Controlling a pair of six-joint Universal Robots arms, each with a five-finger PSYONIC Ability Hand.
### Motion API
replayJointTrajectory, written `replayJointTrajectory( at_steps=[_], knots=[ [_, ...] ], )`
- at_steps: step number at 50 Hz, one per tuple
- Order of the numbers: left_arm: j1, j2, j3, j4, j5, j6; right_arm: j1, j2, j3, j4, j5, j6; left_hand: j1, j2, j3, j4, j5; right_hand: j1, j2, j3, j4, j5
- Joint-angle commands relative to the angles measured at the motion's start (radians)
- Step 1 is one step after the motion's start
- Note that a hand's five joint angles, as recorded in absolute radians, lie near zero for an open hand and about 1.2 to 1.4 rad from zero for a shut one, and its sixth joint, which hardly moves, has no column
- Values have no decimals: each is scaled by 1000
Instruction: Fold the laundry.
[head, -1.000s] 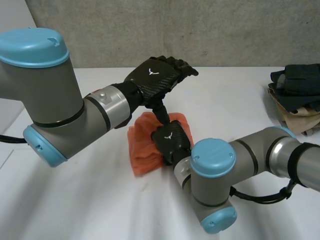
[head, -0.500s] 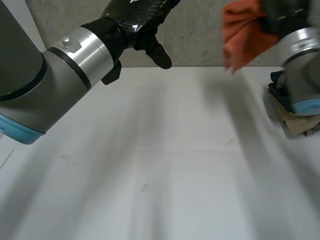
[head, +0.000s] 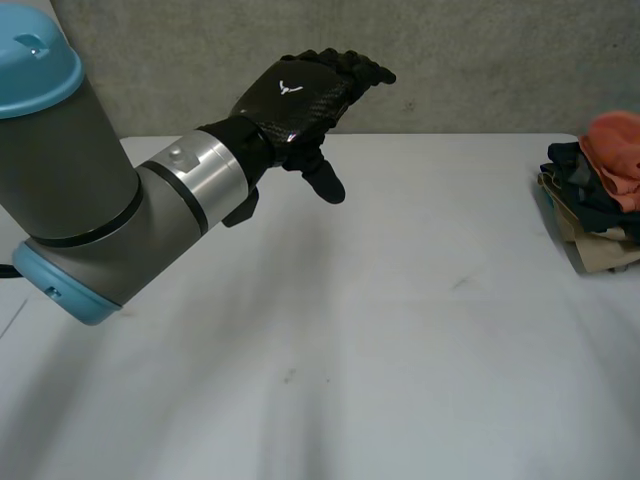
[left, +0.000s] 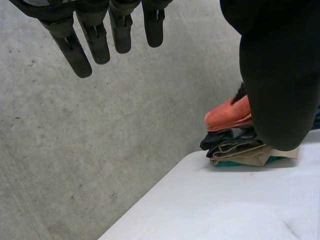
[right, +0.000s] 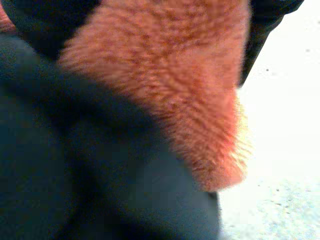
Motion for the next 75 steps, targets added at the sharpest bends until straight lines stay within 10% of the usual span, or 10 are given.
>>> replayJointTrajectory(
  at_steps=[1, 6, 18, 25, 40, 54, 64, 75],
  knots=[
    [-2, 3, 11, 2, 0, -1, 9, -185, 31, 67, 81, 69, -16, -33, -35, -26, -45, -200, -259, -310, -316, -441],
    [-11, 10, 10, 0, -1, -1, 6, -274, 48, 157, 144, 139, -16, -33, -35, -26, -45, -200, -259, -310, -316, -441],
    [-53, 47, -22, -9, 0, -7, -31, -435, 72, 490, 617, -109, -16, -33, -35, -26, -45, -200, -259, -310, -316, -441],
    [-51, 95, -16, 2, 5, -10, -27, -498, 45, 275, 759, -283, -20, -36, -39, -30, -49, -200, -259, -310, -316, -441],
    [64, 193, 16, 14, -261, -43, 401, -756, 376, 13, 419, -34, -20, -36, -39, -30, -49, -200, -259, -310, -316, -441],
    [317, 260, -307, 63, -370, 39, 688, -698, 483, 156, 562, -34, -20, -36, -39, -30, -49, -200, -259, -310, -316, -441],
    [565, -49, -328, 92, -454, 341, 705, -653, 598, 153, 566, -40, -20, -36, -39, -30, -49, -200, -259, -310, -316, -441],
    [684, -277, -219, 181, -489, 388, 684, -649, 657, 145, 567, -43, -20, -36, -39, -30, -49, -200, -259, -310, -316, -441]
  ],
)
